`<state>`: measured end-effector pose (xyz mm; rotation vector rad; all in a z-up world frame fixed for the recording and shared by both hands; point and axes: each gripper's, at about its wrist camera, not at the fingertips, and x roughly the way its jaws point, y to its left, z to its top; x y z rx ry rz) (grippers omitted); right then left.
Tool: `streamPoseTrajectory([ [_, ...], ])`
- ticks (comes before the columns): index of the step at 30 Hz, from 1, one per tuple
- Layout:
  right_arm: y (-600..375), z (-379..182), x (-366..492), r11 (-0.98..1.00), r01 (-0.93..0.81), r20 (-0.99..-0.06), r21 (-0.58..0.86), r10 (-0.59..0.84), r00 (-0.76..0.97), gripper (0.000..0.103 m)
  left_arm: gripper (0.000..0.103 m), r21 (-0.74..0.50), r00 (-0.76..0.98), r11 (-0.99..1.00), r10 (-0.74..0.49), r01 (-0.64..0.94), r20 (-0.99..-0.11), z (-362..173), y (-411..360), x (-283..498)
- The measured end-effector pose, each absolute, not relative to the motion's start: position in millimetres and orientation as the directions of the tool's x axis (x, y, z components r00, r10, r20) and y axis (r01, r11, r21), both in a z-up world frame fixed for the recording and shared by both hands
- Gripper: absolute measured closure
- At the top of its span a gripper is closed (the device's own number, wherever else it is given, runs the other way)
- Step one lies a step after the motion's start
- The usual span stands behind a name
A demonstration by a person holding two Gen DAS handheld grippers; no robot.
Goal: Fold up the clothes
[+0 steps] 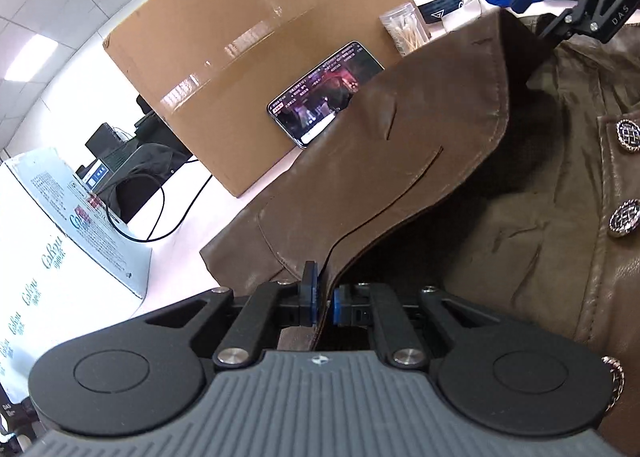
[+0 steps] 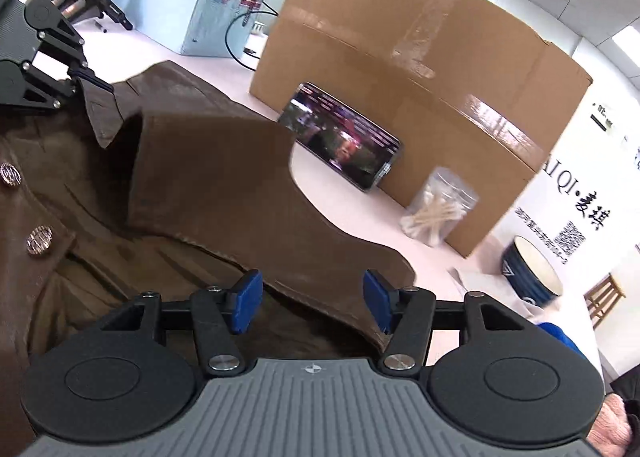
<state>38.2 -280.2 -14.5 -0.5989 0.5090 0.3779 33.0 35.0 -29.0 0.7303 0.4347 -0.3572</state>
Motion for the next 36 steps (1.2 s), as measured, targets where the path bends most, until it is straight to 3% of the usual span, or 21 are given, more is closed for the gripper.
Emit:
streamPoseTrajectory([
  [7,-286.1,-31.8,59.1,0.747,-0.417,-0.559,-0.518,0.074,0.826,0.052,0.097,0.559,0.85,0.691,-0.158,0.459,-0.502,-33.5,34.5,31.9],
  [12,-309.8,-29.1,78.0,0.832,-0.285,-0.52,-0.475,-0.004,0.854,0.052,0.097,0.563,0.845,0.683,-0.154,0.466,-0.512,-34.1,34.0,34.7],
  [14,-325.9,-26.0,85.2,0.887,-0.235,-0.522,-0.397,-0.007,0.853,0.051,0.097,0.566,0.842,0.678,-0.151,0.469,-0.517,-36.1,33.0,35.6],
  [16,-349.6,-23.8,95.5,0.951,-0.189,-0.555,-0.246,0.022,0.832,0.048,0.097,0.568,0.842,0.677,-0.148,0.469,-0.519,-37.3,33.0,35.5],
  [18,-367.3,-29.0,104.1,0.974,-0.138,-0.579,-0.178,0.01,0.815,0.035,0.097,0.57,0.842,0.676,-0.145,0.467,-0.519,-39.3,33.4,36.5],
  [21,-369.8,-37.5,104.3,0.969,-0.129,-0.574,-0.21,-0.015,0.819,0.024,0.097,0.58,0.839,0.662,-0.142,0.475,-0.525,-39.4,33.3,36.0],
  [24,-363.5,-38.3,97.6,0.952,-0.141,-0.55,-0.272,-0.034,0.834,0.022,0.096,0.591,0.83,0.637,-0.146,0.495,-0.538,-37.5,34.6,34.3],
  [25,-362.5,-38.3,97.7,0.946,-0.15,-0.546,-0.288,-0.033,0.837,0.021,0.09,0.585,0.821,0.627,-0.163,0.514,-0.547,-34.4,37.4,32.7],
  [27,-361.3,-37.2,95.6,0.931,-0.174,-0.536,-0.321,-0.027,0.844,0.018,0.064,0.57,0.804,0.612,-0.197,0.548,-0.562,-26.1,44.3,28.9],
  [28,-360.9,-35.9,92.4,0.921,-0.191,-0.532,-0.338,-0.02,0.846,0.017,0.039,0.564,0.8,0.607,-0.219,0.56,-0.559,-19.4,49.3,24.6],
  [29,-360.7,-35.3,92.5,0.914,-0.204,-0.531,-0.351,-0.015,0.847,0.015,0.022,0.557,0.799,0.606,-0.242,0.568,-0.551,-11.7,54.2,19.5],
  [33,-354.5,-28.4,77.5,0.859,-0.272,-0.527,-0.434,0.002,0.85,0.011,0.021,0.504,0.801,0.642,-0.325,0.577,-0.503,13.6,67.7,3.5],
  [36,-355.0,-15.6,61.2,0.861,-0.287,-0.503,-0.42,0.043,0.863,0.011,0.021,0.447,0.813,0.707,-0.324,0.548,-0.484,16.9,67.2,7.5],
])
